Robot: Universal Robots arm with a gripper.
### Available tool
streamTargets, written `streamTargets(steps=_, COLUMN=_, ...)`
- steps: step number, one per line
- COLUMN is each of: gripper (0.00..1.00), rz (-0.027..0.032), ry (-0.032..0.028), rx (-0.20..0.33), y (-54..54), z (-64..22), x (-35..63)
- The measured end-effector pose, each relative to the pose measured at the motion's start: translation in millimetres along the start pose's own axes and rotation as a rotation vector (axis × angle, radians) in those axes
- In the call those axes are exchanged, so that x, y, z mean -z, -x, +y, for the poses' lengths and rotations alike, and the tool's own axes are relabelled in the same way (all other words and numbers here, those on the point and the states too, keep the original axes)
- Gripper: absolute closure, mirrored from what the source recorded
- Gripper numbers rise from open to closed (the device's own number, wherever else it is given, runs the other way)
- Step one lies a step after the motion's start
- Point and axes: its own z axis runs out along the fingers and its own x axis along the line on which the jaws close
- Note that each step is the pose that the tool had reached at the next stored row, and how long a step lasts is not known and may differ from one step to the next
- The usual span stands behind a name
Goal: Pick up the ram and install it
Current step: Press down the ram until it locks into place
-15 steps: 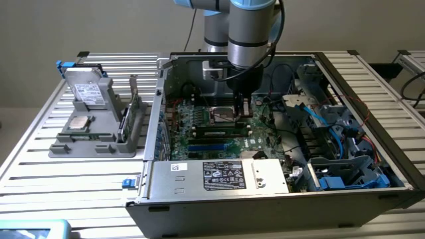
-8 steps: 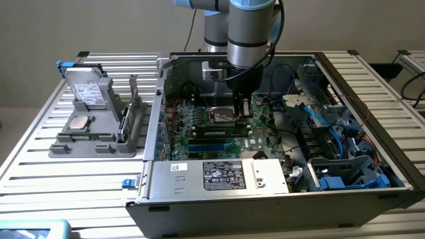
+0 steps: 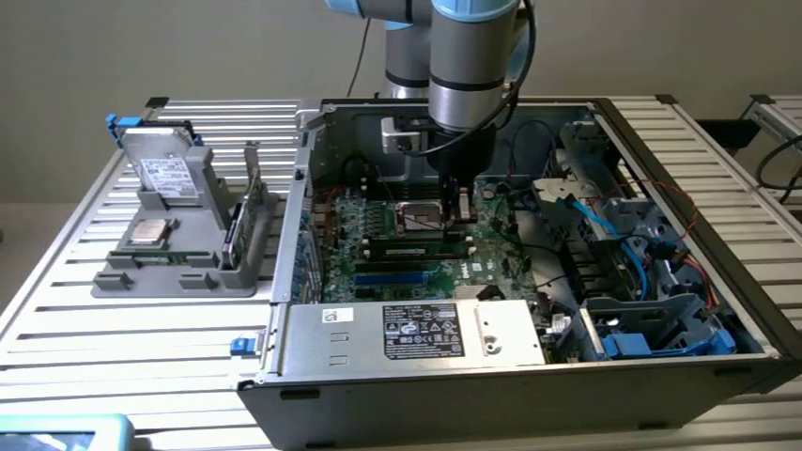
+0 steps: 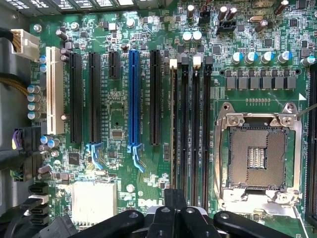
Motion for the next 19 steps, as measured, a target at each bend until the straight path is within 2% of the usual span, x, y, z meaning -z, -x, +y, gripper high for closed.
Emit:
streamTargets(steps=13, gripper=0.89, rz=-0.0005, ry=-0.0015, rx=0.000, y=0.2, z=1.5, x=-1.6)
streamTargets(steps=14, gripper=0.89, rz=-0.0018, ry=-0.0017, rx=-0.001, y=0.1, z=2.8, x=0.7)
streamTargets(steps=16, gripper=0.89, rz=-0.0004, ry=-0.0016, rx=0.000, y=-0.7, z=7.8, x=6.0)
streamTargets(steps=19, gripper=0.89, rz=-0.0005, ry=-0.0017, rx=0.000, y=-1.1, z=20.1, x=7.7)
